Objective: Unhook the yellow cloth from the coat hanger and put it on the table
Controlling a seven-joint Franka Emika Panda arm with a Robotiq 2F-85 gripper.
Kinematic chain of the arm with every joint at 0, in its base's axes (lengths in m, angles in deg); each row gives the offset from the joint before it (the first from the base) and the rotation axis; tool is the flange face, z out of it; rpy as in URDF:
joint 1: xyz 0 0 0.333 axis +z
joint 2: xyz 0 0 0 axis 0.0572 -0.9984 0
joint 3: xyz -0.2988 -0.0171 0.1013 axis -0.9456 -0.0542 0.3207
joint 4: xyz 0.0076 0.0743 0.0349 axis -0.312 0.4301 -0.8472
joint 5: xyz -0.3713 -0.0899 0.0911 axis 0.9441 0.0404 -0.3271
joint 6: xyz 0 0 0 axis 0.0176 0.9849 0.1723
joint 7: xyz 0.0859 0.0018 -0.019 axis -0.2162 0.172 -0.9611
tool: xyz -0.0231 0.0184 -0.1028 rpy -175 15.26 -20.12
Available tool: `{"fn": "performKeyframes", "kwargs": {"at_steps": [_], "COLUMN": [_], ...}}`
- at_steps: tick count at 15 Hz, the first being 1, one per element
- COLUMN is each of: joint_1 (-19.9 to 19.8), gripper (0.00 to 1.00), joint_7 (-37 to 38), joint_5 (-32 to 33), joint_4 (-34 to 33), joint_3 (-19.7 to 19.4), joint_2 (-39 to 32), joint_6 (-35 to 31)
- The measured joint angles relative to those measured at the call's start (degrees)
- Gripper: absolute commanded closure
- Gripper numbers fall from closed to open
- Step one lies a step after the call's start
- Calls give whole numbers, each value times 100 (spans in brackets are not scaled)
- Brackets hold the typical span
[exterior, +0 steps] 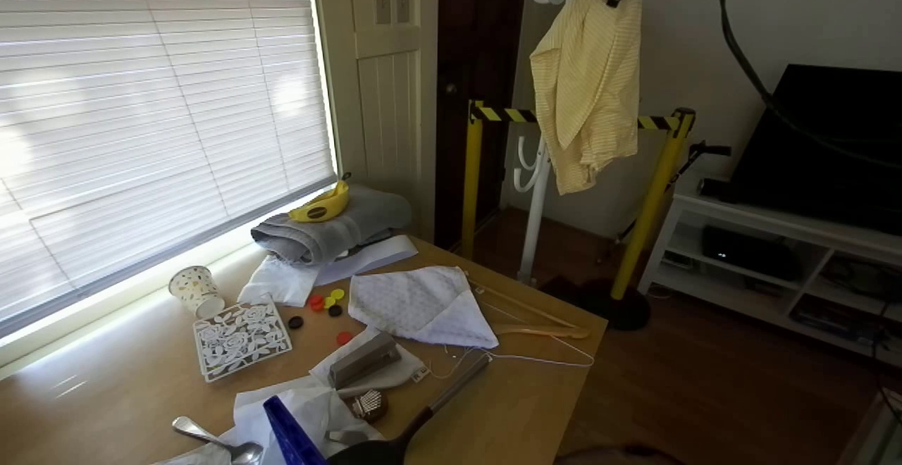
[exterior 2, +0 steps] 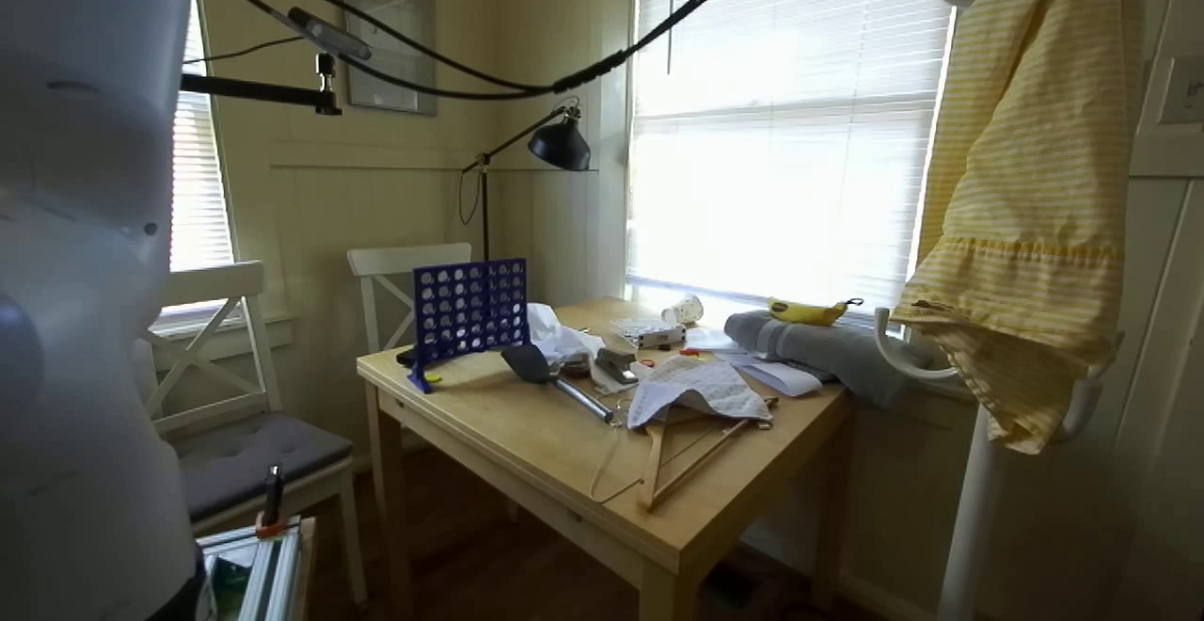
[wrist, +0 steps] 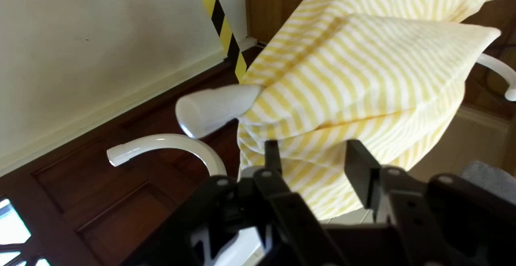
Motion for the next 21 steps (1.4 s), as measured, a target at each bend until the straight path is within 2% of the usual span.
{"fn": "performKeyframes", "kwargs": {"at_steps": [2, 12, 15, 19, 20, 21], "joint_1": [1, 28, 185, 507, 587, 652], "gripper": [98, 100, 100, 100, 74, 73], "joint_7": [33, 121, 64, 62, 61, 59], "joint_5": [3, 103, 688, 1844, 2129, 2315], "joint_4": [-27, -80, -101, -254, -302, -335], "joint_3": [-4, -36, -36, -12, -18, -24], "joint_2": [-13, -45, -83, -332, -396, -439], "joint_6": [5, 48, 459, 1030, 1077, 1080]}}
